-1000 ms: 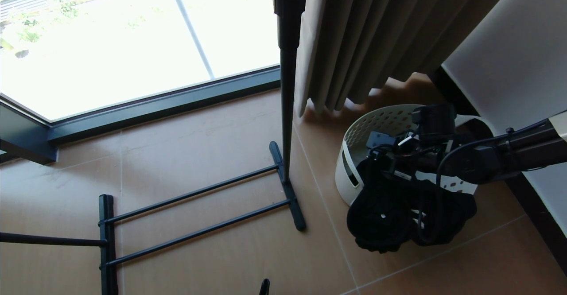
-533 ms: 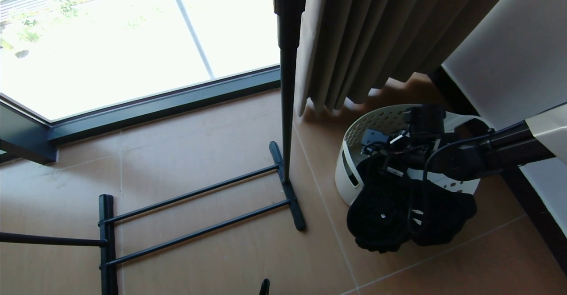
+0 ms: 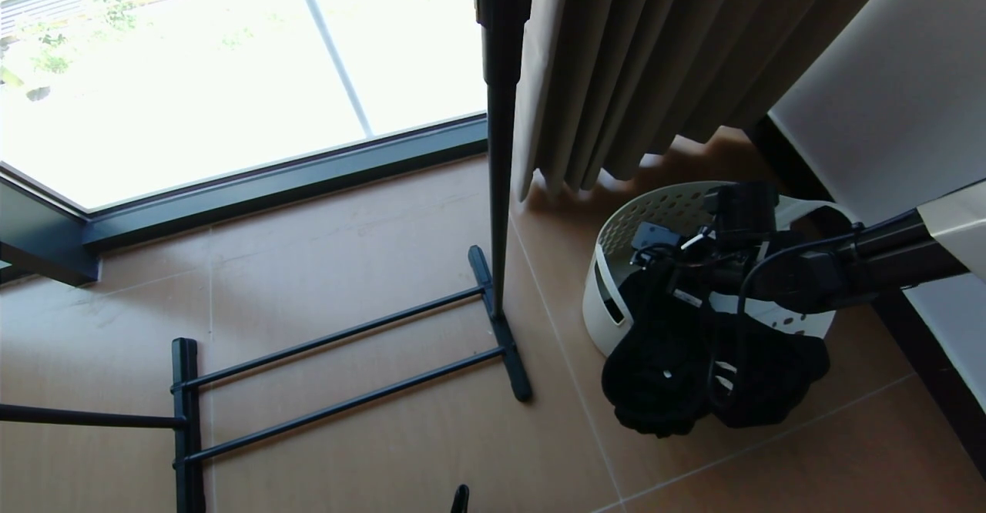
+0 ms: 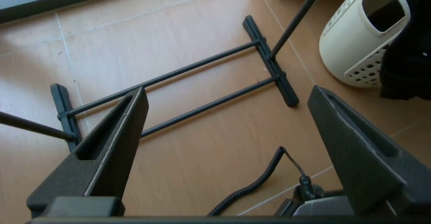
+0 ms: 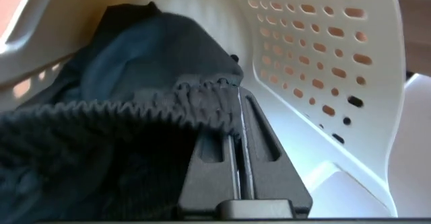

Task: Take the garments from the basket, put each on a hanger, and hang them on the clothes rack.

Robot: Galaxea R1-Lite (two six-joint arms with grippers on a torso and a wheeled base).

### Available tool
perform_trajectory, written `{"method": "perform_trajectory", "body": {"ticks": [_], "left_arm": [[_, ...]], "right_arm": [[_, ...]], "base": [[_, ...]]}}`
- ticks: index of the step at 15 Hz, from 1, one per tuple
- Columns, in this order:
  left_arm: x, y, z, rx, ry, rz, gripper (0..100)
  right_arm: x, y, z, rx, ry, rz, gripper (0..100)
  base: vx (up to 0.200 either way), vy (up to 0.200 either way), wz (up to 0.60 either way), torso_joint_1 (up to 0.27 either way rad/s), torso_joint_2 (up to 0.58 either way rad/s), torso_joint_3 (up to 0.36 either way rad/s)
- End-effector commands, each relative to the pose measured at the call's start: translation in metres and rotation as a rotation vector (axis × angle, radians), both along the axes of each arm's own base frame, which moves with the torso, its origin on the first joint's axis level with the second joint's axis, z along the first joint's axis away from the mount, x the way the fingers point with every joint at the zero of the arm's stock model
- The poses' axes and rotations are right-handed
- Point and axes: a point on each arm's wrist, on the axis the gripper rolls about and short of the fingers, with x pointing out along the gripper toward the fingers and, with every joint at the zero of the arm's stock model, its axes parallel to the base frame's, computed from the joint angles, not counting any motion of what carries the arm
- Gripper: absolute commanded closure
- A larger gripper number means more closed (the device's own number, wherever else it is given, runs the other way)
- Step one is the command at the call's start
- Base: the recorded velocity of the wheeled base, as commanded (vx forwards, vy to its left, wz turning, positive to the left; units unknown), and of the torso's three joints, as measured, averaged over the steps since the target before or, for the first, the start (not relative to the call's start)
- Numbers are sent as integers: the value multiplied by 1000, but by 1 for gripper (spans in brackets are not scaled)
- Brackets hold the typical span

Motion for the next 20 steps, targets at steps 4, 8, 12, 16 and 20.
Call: {"method": "perform_trajectory", "body": {"ticks": [4,8,12,16,20], "left_arm": [[0,0,0,14,-1,-4,0],[0,0,0,14,-1,-6,0],[0,0,0,12,-1,-6,0],[0,0,0,12,1,-8,0],[0,0,0,12,1,-9,0]], "right_arm": [[-82,-2,63,229,-91,-67,100],[-159,-1,91,414,-137,-32,100],[-230,1,104,625,-169,18,100],[-263,-1,95,756,-137,48,100],[-272,2,79,918,-133,46,100]], "base": [[0,0,0,0,0,0],[0,0,0,0,0,0],[0,0,0,0,0,0],[0,0,0,0,0,0],[0,0,0,1,1,26]]}}
